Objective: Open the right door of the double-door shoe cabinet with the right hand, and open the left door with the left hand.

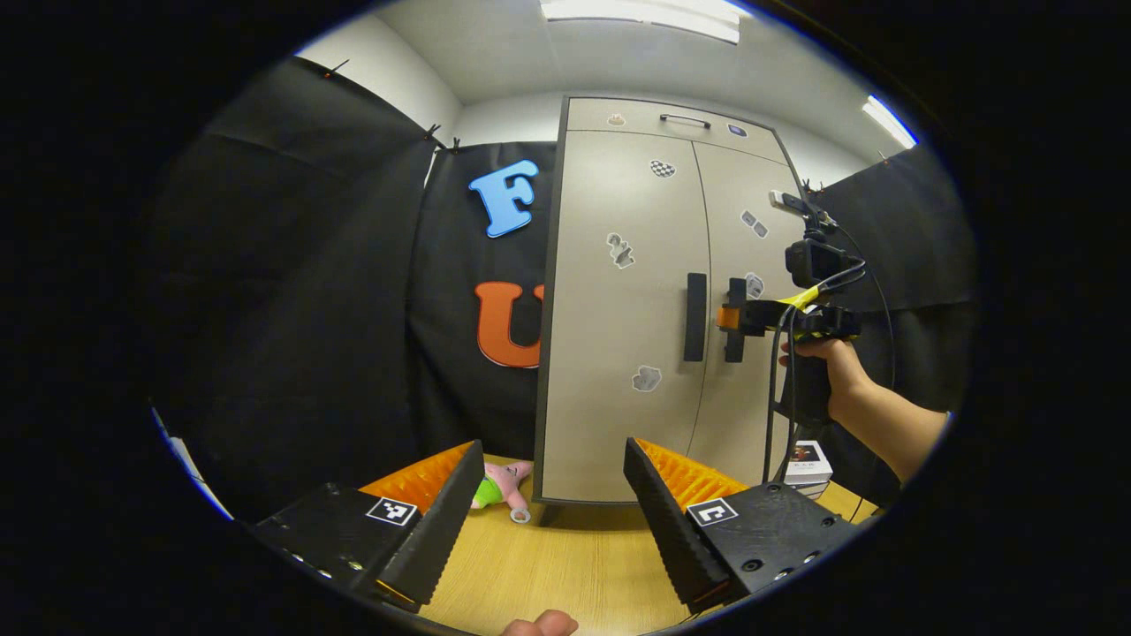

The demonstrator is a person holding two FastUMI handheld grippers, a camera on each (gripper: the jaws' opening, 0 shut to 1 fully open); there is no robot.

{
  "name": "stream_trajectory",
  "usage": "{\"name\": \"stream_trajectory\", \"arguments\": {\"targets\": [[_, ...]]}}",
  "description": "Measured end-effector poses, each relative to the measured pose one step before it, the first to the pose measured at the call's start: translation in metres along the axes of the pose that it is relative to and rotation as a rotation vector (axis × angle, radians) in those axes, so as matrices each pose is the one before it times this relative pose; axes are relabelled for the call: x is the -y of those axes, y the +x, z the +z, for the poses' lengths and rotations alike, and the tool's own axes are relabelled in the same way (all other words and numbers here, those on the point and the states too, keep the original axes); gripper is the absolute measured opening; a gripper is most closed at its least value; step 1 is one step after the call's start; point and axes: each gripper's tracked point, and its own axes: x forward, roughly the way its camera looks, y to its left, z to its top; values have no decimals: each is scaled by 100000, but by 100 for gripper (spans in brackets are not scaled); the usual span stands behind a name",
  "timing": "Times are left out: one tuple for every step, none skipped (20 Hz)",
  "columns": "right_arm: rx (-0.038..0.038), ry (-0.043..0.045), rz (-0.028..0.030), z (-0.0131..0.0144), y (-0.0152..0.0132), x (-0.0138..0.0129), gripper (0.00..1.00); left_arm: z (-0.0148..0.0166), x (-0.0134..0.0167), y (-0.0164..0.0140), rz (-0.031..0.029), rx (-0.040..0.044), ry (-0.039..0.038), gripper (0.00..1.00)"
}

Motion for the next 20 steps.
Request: {"name": "stream_trajectory", "arguments": {"targets": [[-746, -182, -588, -154, 217, 30, 93, -161, -363, 11, 673, -545, 48, 95], [-680, -304, 408, -231, 154, -51, 90, -69, -256, -32, 633, -417, 88, 95], [-245, 86, 1224, -9, 256, -289, 87, -23, -171, 27, 260, -45, 93, 95], [-56, -239, 542, 31, 160, -203, 76, 6, -76, 140, 169, -79, 53, 95], [198, -1167, -1405, -27, -55, 168, 70, -107, -36, 139, 148, -57, -55, 95], [339, -1217, -682, 64, 176, 3, 64, 74, -159, 87, 46, -129, -132, 95], [488, -1293, 491, 77, -97, -128, 60, -52, -15, 39, -48, -159, -147, 95], [1018, -171, 3621, -16, 44, -683, 57, -54, 148, 60, -200, -223, -103, 95], [51, -893, -681, 43, 236, -99, 50, -65, 111, 181, -306, -450, -72, 95], [-323, -277, -245, -146, -242, 101, 33, -297, 121, -48, -395, -491, -45, 95], [510, 352, -651, 61, 61, -47, 29, -50, 201, -19, -257, -108, -49, 95], [-200, 63, 17, -101, -15, -17, 29, 111, 61, -40, -267, -9, 41, 95], [-23, 477, 501, 28, -40, -9, 26, -34, 98, -21, -247, -2, 16, 95], [-162, 375, 509, -40, -51, 26, 27, -60, 48, -51, -238, 42, 72, 95], [-368, 51, 189, 7, -45, 7, 26, -5, -14, -87, -1, 140, 149, 95], [61, -300, 126, -6, -98, 7, 25, -83, 23, -183, 188, 183, 184, 95], [648, -1132, 770, 19, -19, -30, 24, -1, -23, -141, 239, 110, 118, 95], [490, -814, 1300, -11, -47, 54, 22, 233, 56, -74, 10, 161, -126, 95], [-269, 1497, 1079, 30, -345, -34, 23, 99, 173, -130, -574, -240, -301, 95], [-315, 1149, 1028, -92, -314, -4, 23, -25, 318, -218, -688, -93, -310, 95]]}}
